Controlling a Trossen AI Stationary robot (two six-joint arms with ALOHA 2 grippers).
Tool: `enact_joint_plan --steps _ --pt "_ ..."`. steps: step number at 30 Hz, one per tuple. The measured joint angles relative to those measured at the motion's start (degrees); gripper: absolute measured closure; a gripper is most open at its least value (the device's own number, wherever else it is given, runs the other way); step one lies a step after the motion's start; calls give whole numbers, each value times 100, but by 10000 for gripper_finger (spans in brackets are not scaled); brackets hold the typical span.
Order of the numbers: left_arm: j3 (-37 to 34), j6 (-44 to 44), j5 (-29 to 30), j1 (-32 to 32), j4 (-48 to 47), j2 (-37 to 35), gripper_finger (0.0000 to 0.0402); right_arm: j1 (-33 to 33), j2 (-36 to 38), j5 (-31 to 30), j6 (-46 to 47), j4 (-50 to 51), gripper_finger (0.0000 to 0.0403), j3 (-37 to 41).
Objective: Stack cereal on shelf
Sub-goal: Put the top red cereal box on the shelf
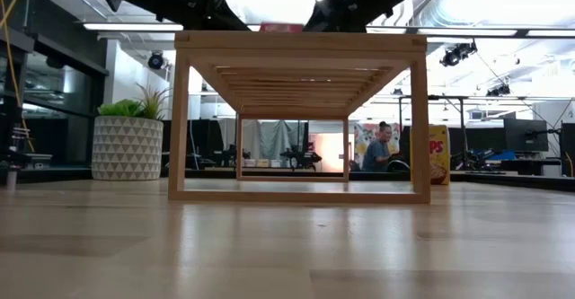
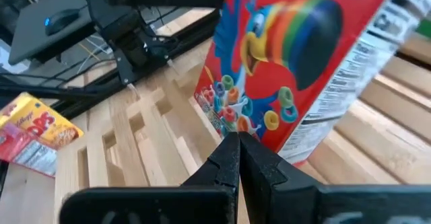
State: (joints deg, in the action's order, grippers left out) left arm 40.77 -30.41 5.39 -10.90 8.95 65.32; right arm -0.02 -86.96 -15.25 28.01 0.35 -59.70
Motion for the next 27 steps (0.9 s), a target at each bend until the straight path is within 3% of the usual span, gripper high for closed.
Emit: enact_joint_plan --steps 10,27 --pt "0 11 -63 120 82 -8 401 -60 0 -76 14 174 403 0" --pt "2 256 182 128 116 -637 401 -53 -4 -129 -19 556 403 13"
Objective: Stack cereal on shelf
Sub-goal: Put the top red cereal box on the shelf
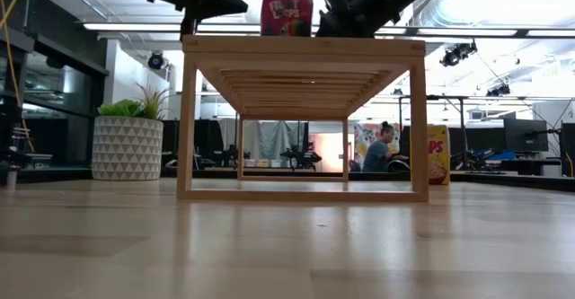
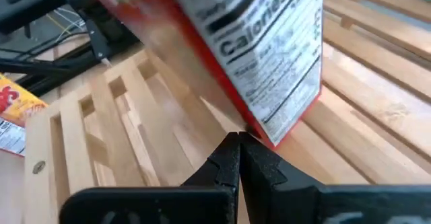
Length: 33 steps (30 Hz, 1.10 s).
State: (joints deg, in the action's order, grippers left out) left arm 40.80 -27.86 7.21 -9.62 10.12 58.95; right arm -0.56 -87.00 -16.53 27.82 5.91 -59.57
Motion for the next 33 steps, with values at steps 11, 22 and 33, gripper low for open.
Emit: enact_joint_plan --steps 11,22,33 --pt "0 0 114 -1 -175 1 401 -9 0 50 -84 37 403 -2" --pt "0 -55 259 3 -498 34 401 -13 0 367 -137 77 403 -2" --pt "-2 -59 259 1 -729 34 401 -4 1055 1318 -641 1430 403 -2"
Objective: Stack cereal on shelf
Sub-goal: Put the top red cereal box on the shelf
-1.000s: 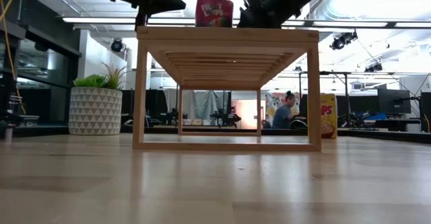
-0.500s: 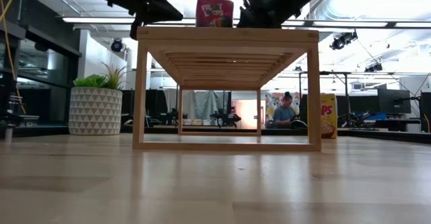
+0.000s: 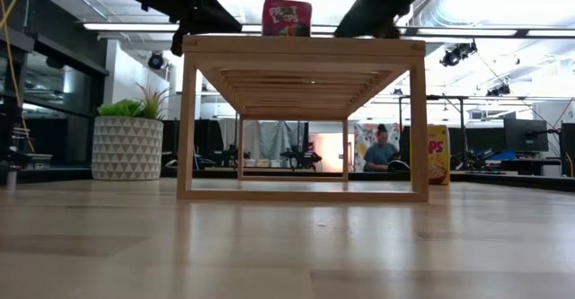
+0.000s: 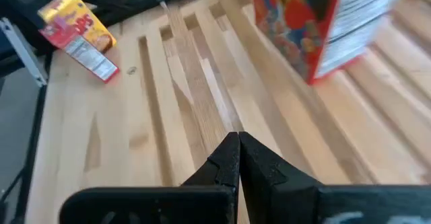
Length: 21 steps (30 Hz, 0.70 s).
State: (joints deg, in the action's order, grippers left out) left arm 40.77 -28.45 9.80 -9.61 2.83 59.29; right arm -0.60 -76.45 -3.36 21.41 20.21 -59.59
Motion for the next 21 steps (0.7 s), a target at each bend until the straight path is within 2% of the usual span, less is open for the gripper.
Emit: enact_joint_plan --steps 3,6,11,16,18,21 --pt "2 2 0 0 11 0 401 95 406 -2 -6 200 400 -2" --pt "2 -2 0 -17 4 0 401 255 607 2 -118 168 373 -11" --pt "2 -102 0 -17 7 0 401 816 529 363 -220 45 267 -11" --pt "2 -175 0 -17 5 0 401 1403 166 1506 -448 -634 151 -11" --pt "0 -233 1 -17 5 0 401 1573 22 1904 -602 -708 120 -11" --pt "1 -242 0 -17 3 0 401 1723 -70 2309 -963 -767 95 -11"
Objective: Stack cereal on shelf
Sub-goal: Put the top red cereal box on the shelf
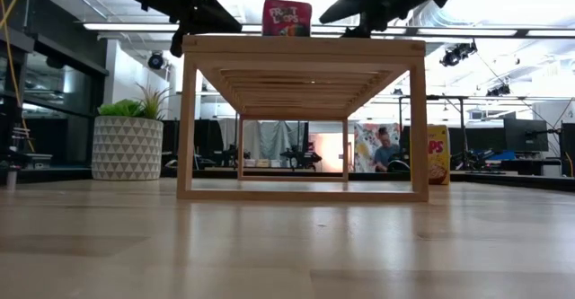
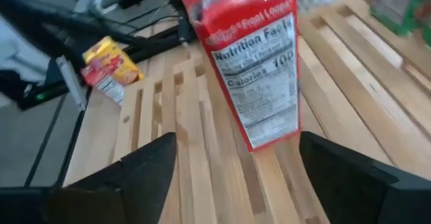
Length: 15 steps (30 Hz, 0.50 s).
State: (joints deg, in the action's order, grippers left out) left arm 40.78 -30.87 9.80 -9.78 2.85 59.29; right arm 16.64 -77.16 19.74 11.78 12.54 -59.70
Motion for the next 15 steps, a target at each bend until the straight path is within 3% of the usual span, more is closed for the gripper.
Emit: enact_joint_plan --steps 6,15 --pt "-1 -3 52 0 0 0 401 53 -131 -74 -759 -361 88 0" --pt "-1 -5 151 0 0 0 401 63 -566 -86 -927 -1170 88 0"
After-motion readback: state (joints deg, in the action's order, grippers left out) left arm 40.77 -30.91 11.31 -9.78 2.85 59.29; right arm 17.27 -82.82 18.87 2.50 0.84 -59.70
